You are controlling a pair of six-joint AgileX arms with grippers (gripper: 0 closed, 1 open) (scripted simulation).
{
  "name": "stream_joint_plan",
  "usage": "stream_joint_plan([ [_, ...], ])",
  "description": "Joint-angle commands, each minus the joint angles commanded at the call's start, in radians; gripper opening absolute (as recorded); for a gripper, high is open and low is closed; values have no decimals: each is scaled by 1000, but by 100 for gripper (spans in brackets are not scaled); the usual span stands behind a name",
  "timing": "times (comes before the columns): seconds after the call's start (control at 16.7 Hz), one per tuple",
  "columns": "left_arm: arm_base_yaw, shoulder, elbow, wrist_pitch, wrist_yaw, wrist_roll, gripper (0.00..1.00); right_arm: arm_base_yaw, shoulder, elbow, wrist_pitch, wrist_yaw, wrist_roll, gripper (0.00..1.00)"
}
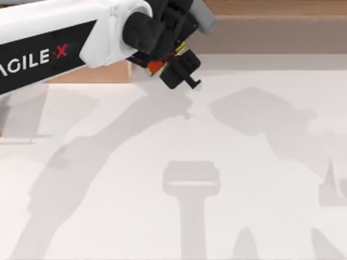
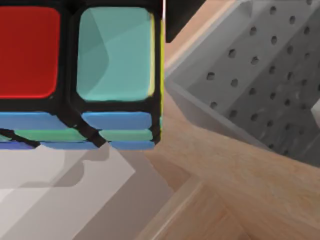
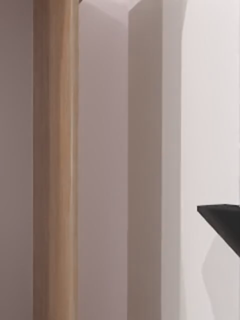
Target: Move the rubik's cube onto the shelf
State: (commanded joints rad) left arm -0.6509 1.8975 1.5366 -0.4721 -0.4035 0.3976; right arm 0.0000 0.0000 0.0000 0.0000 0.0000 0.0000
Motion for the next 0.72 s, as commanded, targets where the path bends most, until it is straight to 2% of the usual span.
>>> stream_joint_plan([
  [0.42, -410, -20, -204, 583, -151, -38, 0, 0, 0, 0, 0, 0, 0, 100],
  [0.72, -574, 43, -242, 974, -223, -82, 0, 0, 0, 0, 0, 0, 0, 100],
])
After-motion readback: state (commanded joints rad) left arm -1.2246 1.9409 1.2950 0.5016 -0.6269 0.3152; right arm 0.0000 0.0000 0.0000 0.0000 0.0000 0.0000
